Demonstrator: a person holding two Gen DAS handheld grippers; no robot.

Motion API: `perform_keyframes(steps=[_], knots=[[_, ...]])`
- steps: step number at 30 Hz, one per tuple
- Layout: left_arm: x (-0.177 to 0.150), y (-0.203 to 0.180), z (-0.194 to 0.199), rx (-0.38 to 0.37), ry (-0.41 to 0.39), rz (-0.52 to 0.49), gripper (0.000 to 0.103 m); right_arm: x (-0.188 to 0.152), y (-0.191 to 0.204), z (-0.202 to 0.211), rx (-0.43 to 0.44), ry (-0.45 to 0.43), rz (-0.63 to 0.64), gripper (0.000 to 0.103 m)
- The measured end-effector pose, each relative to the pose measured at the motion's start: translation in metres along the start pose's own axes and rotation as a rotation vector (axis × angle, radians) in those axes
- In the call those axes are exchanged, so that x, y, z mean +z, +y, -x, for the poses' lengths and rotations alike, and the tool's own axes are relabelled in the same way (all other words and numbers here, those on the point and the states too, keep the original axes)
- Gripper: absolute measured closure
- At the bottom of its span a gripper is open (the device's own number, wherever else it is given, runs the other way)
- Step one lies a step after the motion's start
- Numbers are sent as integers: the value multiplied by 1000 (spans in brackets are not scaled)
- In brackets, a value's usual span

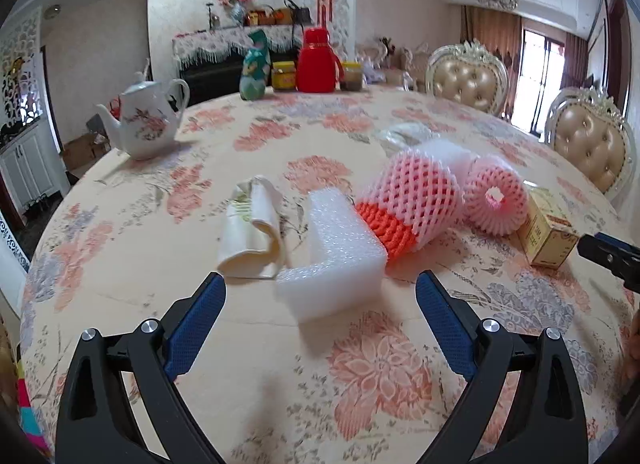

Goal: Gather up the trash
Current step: 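Grasp the yellow printed box with the right gripper while the left grasps the white foam block, then carry the box and foam block to the pink bin and release both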

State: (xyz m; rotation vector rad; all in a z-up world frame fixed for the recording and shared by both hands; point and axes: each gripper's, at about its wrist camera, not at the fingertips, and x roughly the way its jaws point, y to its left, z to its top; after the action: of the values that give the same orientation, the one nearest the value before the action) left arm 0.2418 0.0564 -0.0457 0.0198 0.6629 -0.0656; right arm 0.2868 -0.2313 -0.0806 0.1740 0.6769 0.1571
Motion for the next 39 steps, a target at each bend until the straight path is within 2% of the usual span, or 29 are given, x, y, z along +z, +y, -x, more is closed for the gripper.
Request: perform_keyframes(steps=[12, 14, 17, 19, 20, 22, 25, 29, 34, 39], knots=[[16, -7, -42, 9, 88, -5, 13, 24, 8, -53, -46, 72, 31, 14], [16, -8, -42, -10, 95, -11, 21, 26, 9, -58, -47, 84, 31, 14], [16, -7, -42, -14, 93, -5, 25, 27, 9, -62, -67, 92, 23, 14], [15, -6, -45, -24, 109, 3, 35, 26, 6, -63, -108, 96, 3, 14], [16, -4, -46, -26, 116, 9, 39, 26, 4, -63, -110, 97, -4, 16], [15, 0, -51, -41, 139, 29, 43, 26, 2, -64, -115, 99, -15, 27], [15, 2, -50, -63, 136, 43, 45, 26, 0, -65, -100, 106, -19, 36], [15, -2, -44, -90, 107, 24, 46, 26, 1, -64, -91, 103, -14, 38], [16, 1, -40, -114, 85, 41, 48, 22, -8, -49, -61, 53, -60, 45], [7, 5, -14, -83, 18, 77, 48, 8, 0, -15, -34, 5, -8, 48]])
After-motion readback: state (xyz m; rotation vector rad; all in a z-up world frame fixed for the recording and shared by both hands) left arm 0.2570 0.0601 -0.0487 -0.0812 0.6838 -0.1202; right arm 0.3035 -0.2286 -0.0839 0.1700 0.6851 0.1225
